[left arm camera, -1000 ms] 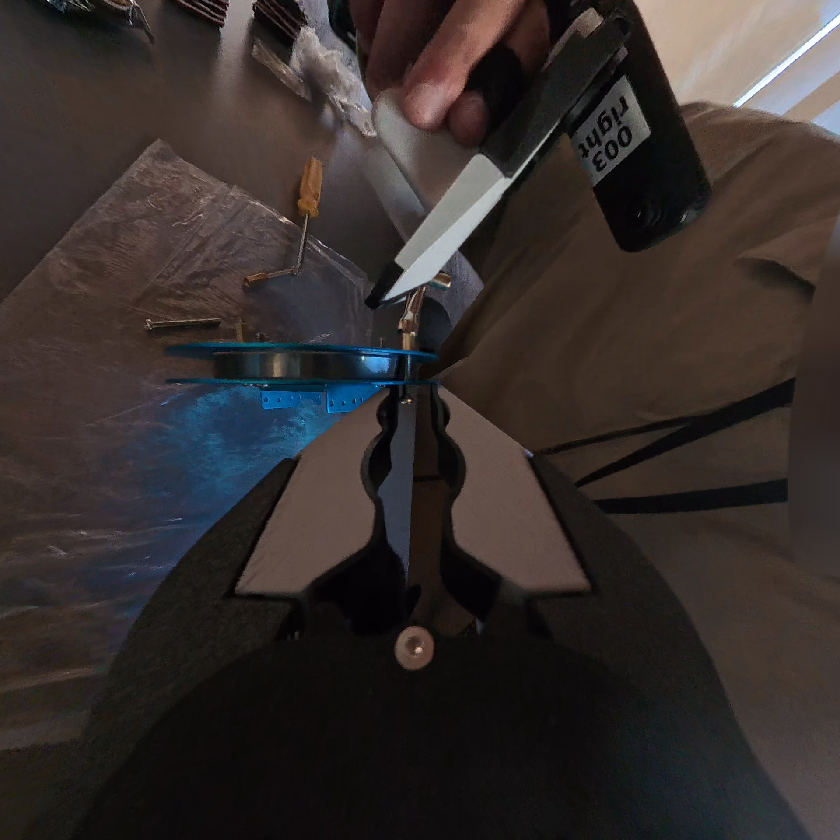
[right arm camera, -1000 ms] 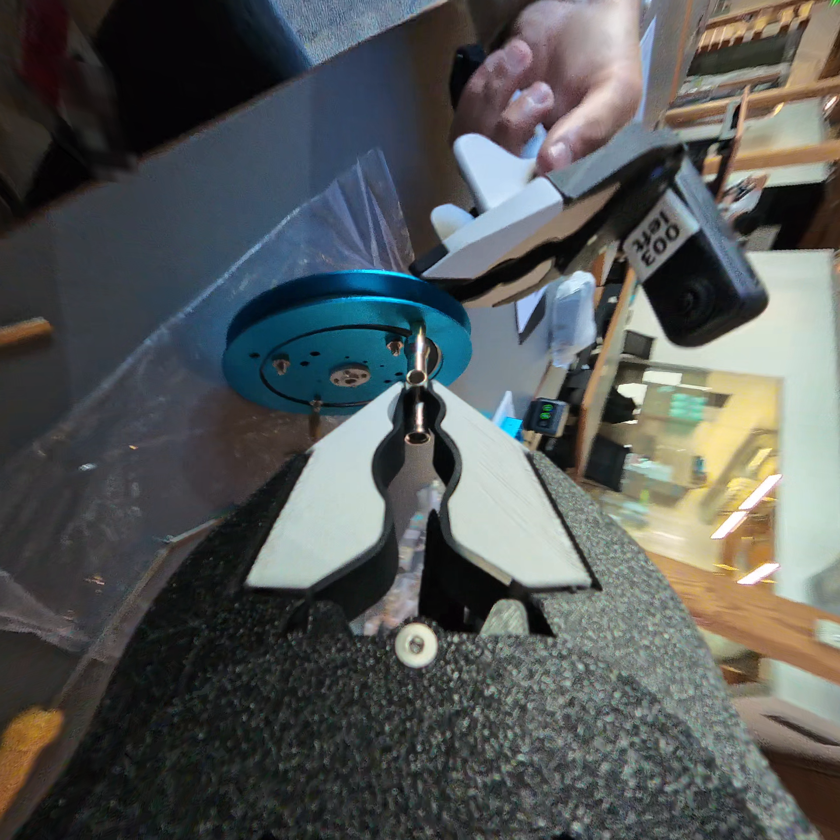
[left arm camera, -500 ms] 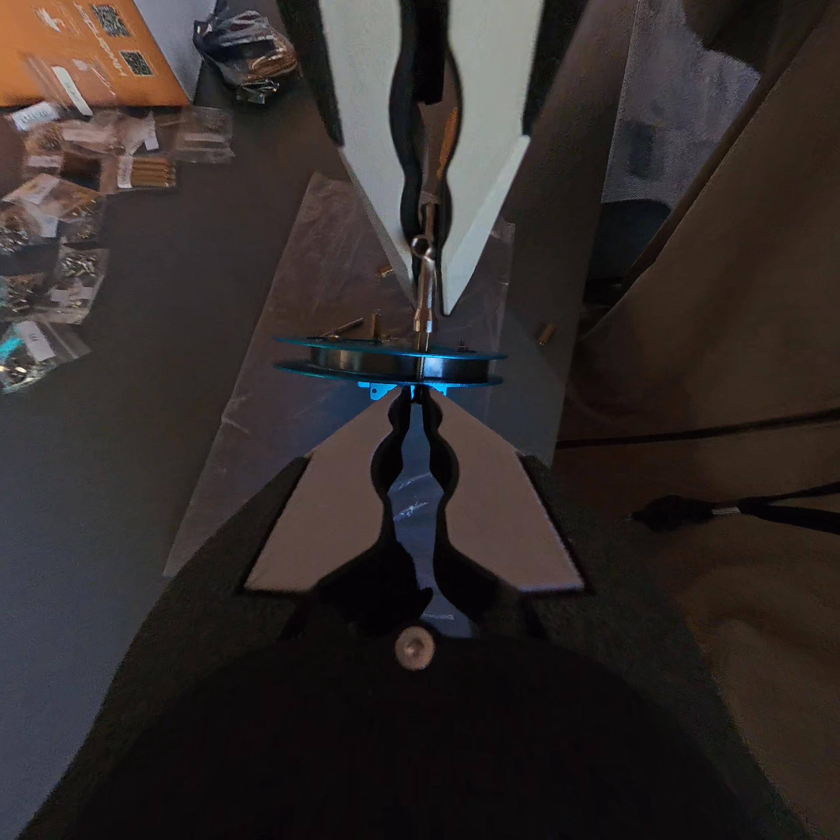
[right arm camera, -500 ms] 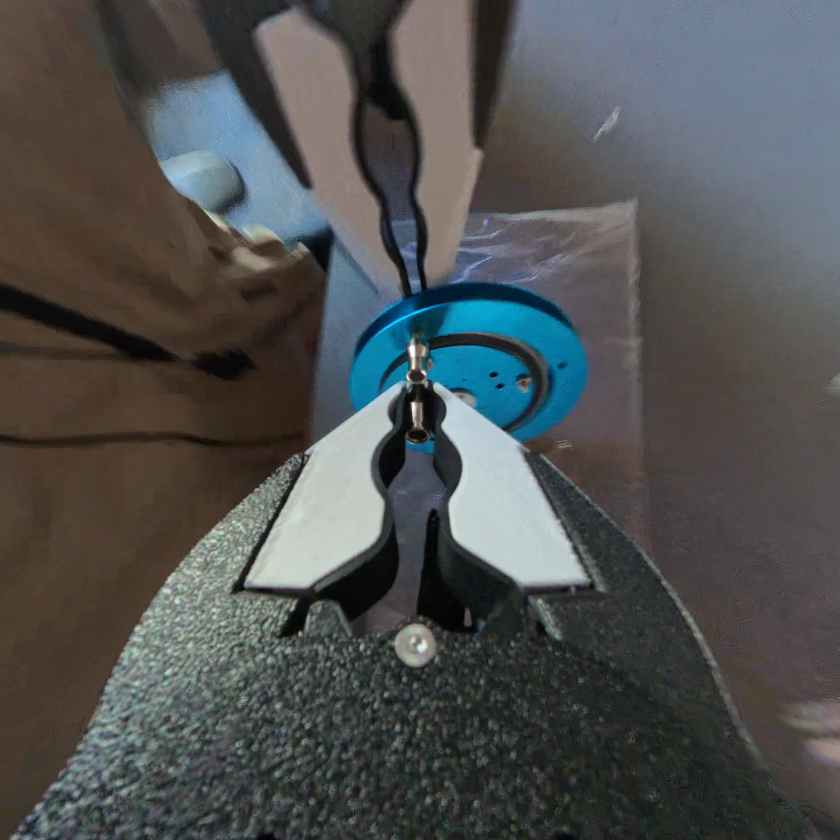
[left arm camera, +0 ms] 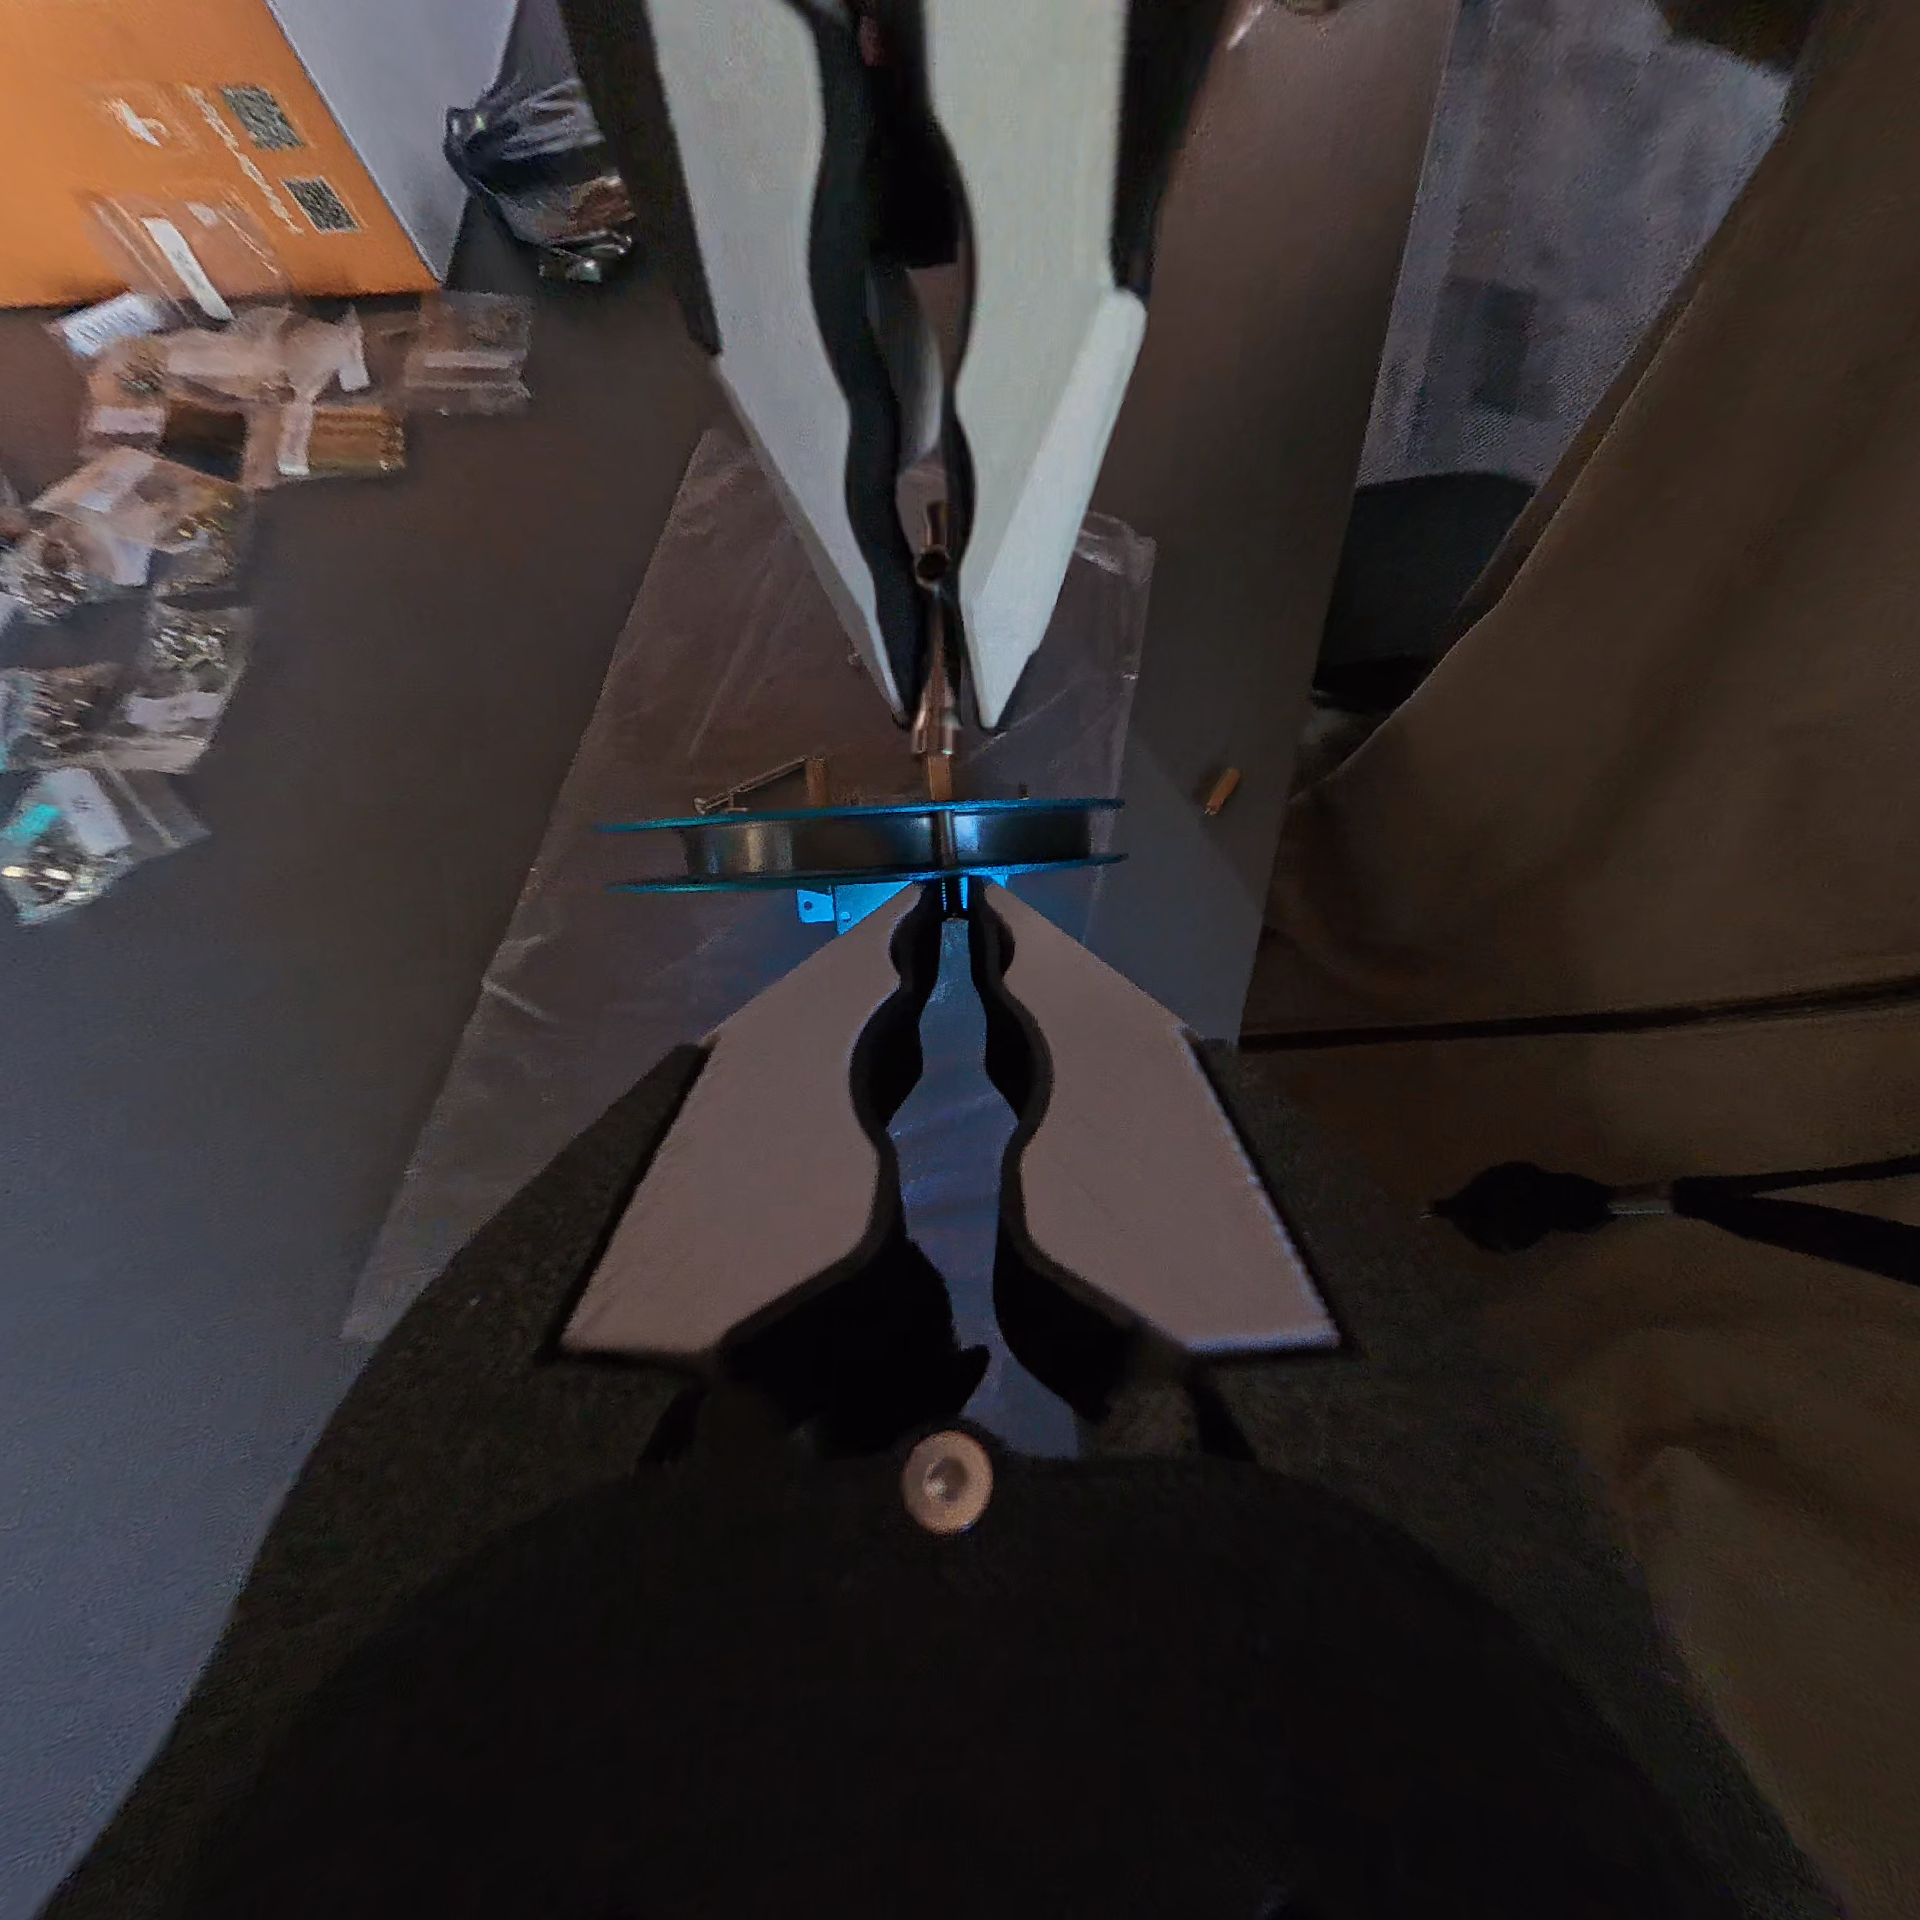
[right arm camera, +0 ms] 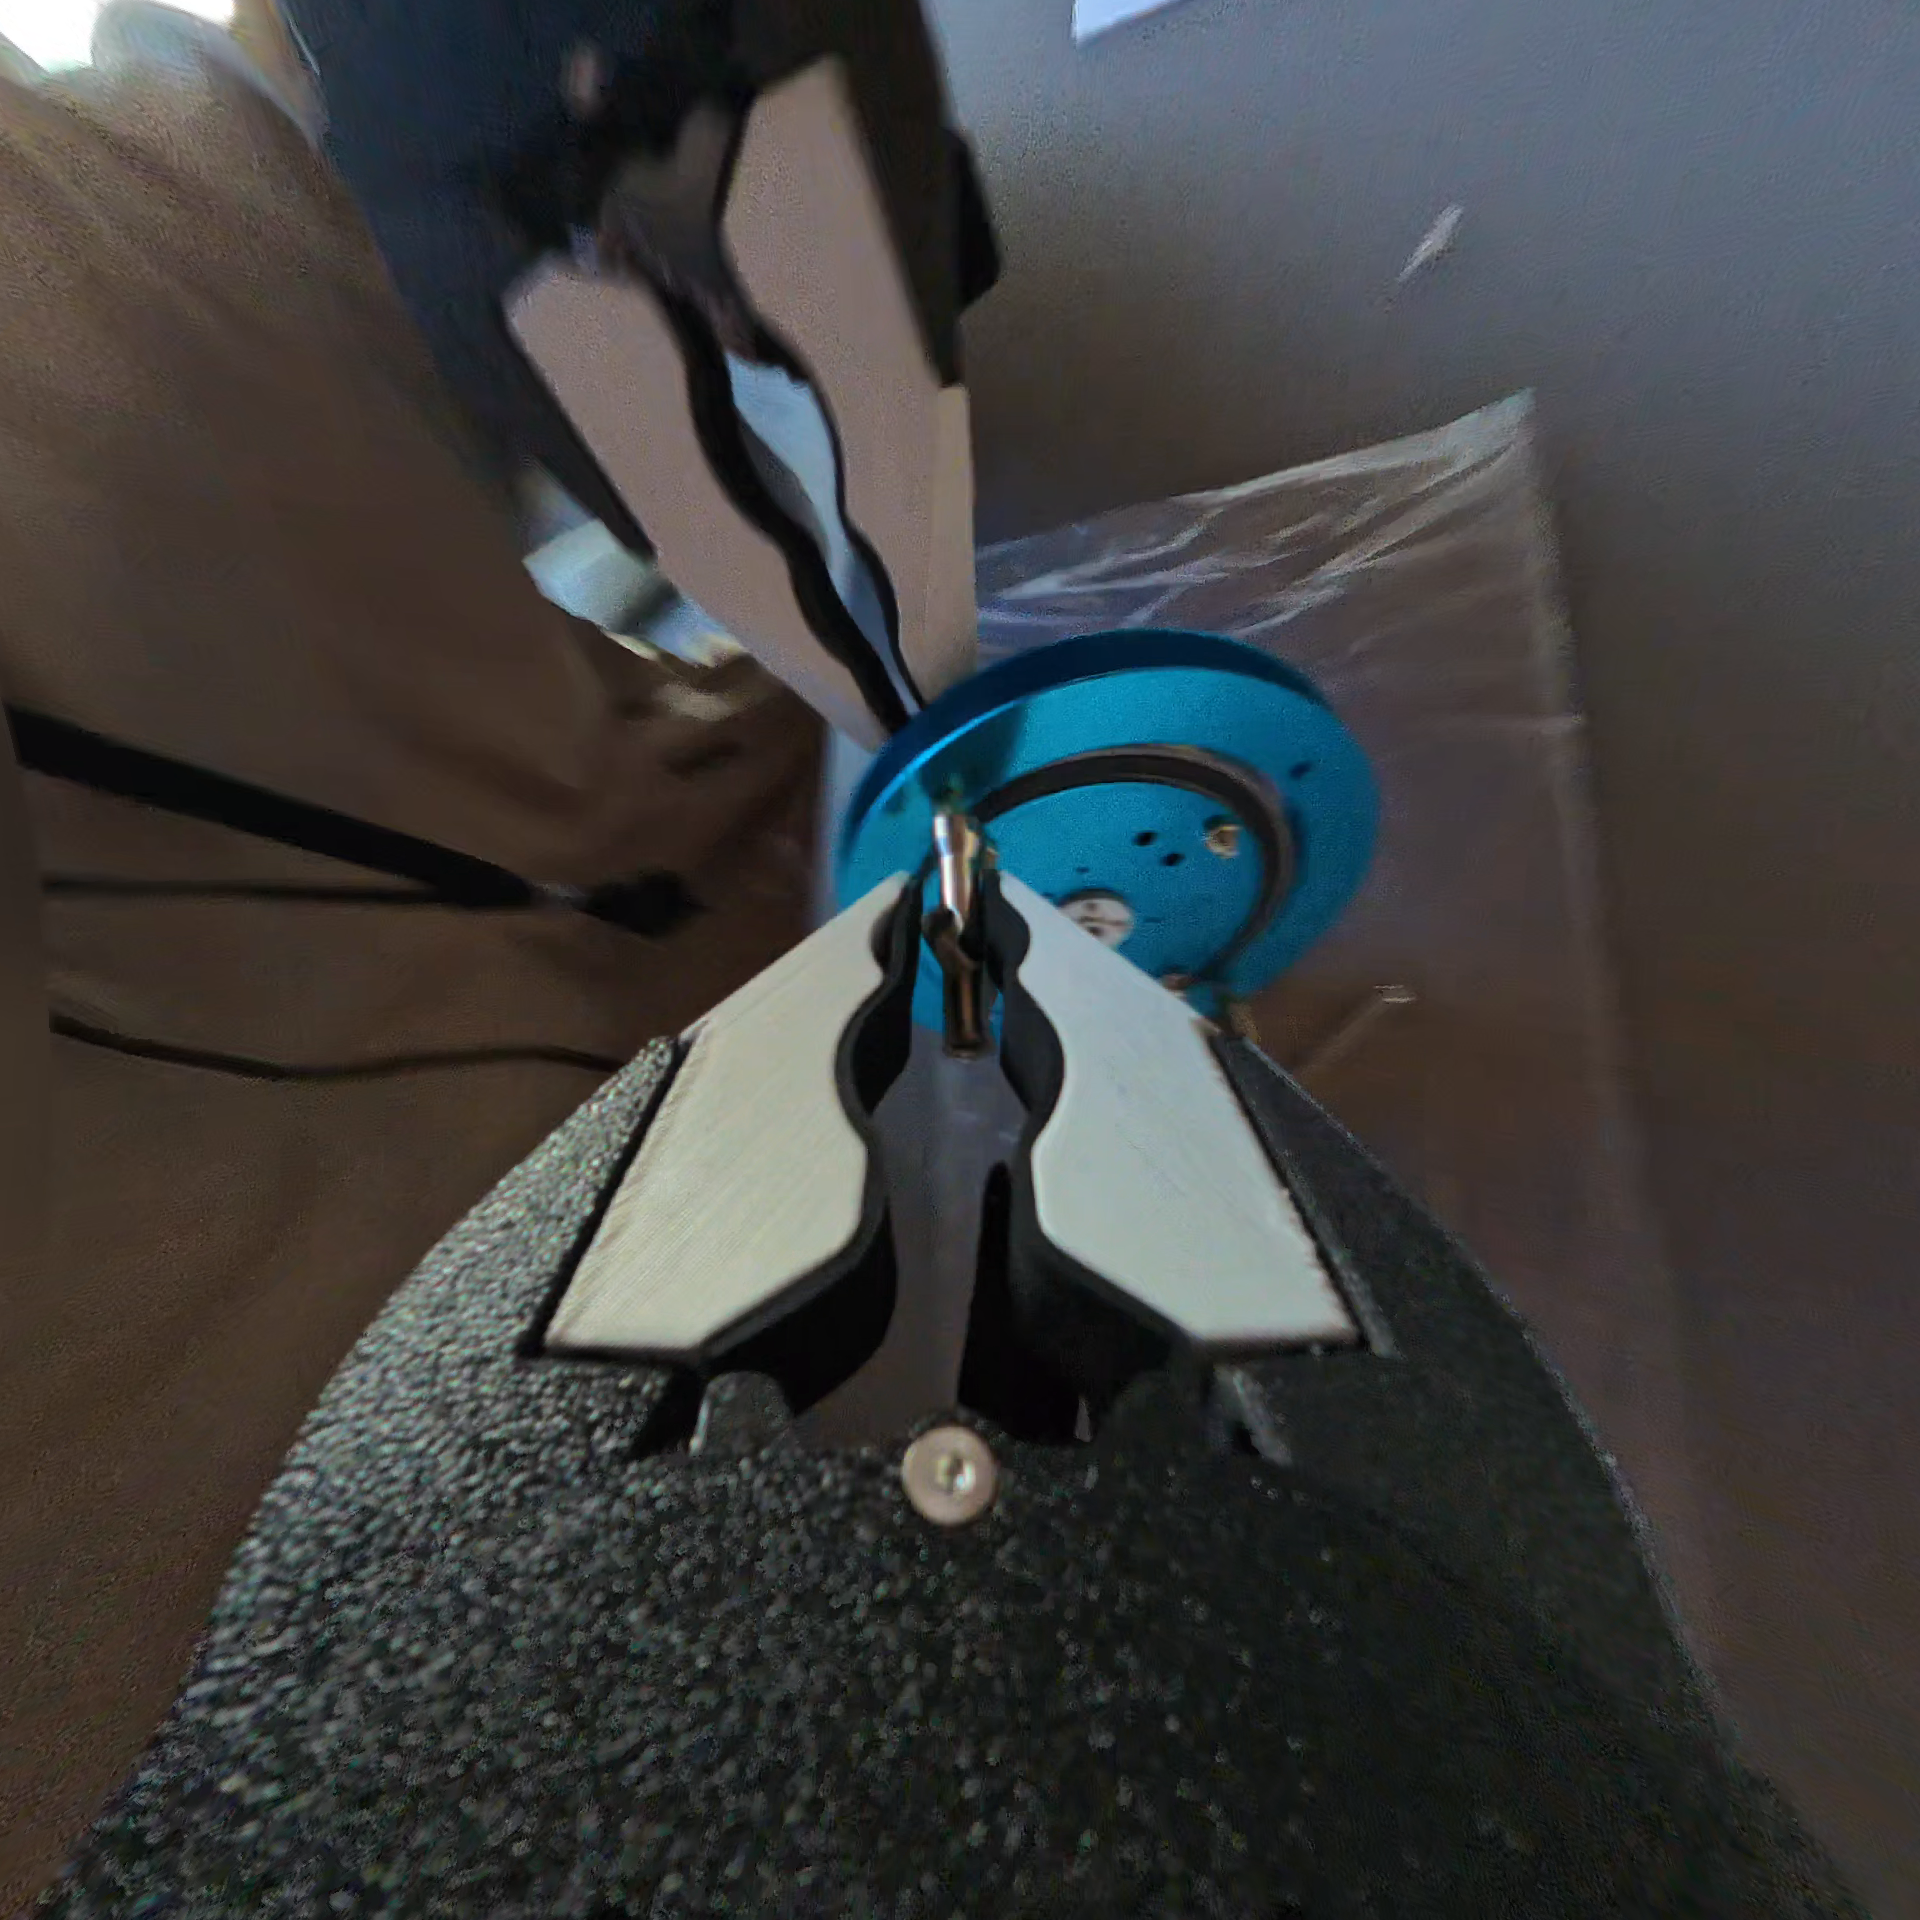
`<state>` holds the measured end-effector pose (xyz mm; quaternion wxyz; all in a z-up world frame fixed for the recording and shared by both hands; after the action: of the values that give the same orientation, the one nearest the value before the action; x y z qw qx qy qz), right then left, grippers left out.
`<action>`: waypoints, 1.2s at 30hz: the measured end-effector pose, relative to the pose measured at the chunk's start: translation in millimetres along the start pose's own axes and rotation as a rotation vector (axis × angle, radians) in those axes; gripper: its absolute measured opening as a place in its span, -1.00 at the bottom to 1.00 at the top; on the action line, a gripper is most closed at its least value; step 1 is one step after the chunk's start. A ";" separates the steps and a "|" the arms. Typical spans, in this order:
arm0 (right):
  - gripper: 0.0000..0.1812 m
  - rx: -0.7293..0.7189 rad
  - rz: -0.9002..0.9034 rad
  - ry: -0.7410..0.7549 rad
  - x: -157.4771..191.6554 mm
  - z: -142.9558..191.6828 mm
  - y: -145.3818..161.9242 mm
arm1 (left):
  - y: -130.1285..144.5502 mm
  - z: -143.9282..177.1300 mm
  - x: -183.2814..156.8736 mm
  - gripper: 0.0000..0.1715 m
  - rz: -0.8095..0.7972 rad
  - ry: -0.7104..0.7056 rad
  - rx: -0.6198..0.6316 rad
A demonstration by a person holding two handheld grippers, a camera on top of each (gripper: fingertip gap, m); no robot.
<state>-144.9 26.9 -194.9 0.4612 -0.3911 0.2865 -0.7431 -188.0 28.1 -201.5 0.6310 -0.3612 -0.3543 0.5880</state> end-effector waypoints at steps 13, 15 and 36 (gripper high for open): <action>-0.93 0.310 1.541 0.566 -1.2 4.6 -2.9 | -4.1 -2.6 4.9 -0.97 0.241 0.198 0.061; -0.94 0.320 1.695 0.641 -1.6 4.5 -2.6 | -4.2 -2.5 6.2 -0.97 0.309 0.236 0.054; -0.94 0.330 -0.094 -0.031 8.3 8.5 12.4 | -5.4 -10.5 -6.8 -0.97 0.184 0.209 0.076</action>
<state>-134.2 13.7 -197.5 0.4882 -0.3345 0.1348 -0.7947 -176.6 20.7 -202.0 0.6212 -0.4275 -0.2295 0.6153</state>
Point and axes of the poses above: each gripper's, where its closed fingertips meet, z back along the fingers, y out of its underside, x = y × z across the jaws, the point moved 2 cm from there along z, back along the fingers, and after that the axes turned 12 degrees about -x, right-handed, at the moved point
